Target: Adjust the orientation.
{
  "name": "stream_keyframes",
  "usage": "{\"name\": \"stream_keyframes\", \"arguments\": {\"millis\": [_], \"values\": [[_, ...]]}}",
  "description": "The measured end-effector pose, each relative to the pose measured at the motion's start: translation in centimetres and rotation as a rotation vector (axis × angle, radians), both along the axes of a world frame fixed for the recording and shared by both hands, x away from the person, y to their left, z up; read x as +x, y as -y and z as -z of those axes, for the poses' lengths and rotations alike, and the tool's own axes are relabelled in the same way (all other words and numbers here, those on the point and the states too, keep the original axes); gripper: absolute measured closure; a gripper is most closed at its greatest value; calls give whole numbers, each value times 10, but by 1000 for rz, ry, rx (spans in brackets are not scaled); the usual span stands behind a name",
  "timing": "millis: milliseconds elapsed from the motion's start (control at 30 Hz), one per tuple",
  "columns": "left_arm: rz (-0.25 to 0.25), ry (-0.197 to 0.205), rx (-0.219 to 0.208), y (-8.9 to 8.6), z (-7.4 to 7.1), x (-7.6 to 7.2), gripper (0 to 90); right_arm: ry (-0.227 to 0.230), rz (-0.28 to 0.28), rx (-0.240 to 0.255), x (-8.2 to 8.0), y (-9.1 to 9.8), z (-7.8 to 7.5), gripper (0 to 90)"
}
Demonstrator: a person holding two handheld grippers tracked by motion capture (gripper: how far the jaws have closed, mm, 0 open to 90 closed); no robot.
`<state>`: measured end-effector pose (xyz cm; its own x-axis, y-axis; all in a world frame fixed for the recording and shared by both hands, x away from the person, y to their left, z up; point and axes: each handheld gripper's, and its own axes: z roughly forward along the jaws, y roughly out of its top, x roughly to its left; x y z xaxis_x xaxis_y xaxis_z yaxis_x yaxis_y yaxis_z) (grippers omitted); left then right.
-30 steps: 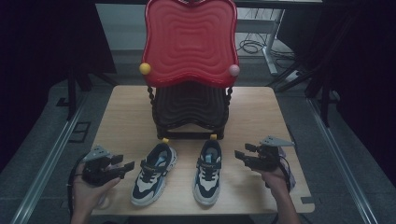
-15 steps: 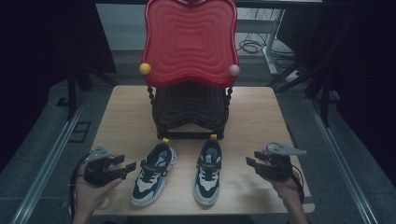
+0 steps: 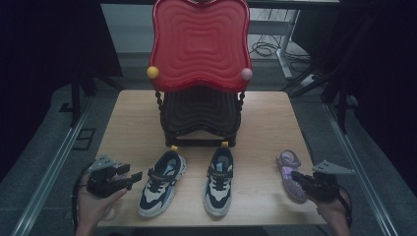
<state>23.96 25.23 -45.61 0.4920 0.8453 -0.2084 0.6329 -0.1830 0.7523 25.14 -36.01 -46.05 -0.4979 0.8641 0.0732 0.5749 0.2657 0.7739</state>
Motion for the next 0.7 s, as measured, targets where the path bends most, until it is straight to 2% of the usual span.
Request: {"name": "stream_keyframes", "arguments": {"millis": [67,167,200,233,267,300,333,433,700], "values": [[0,-1,-1,0,0,0,407,-2,4,4,-1,3,0,892],[1,-6,3,1,1,0,406,-3,33,15,-4,19,-1,893],[3,-7,6,1,1,0,406,-11,59,10,-6,29,0,894],[3,-7,6,1,1,0,406,-11,59,10,-6,29,0,894],[2,-4,5,1,0,-1,406,-17,76,-5,-7,39,3,895],[2,-4,5,1,0,-1,406,-17,76,-5,-7,39,3,895],[-2,-4,6,1,0,-1,406,-30,86,-5,-9,47,7,895],[0,-8,7,1,1,-1,407,-53,90,8,-10,54,15,895],[3,-15,14,2,4,0,406,-70,128,18,-9,61,31,895]]}}
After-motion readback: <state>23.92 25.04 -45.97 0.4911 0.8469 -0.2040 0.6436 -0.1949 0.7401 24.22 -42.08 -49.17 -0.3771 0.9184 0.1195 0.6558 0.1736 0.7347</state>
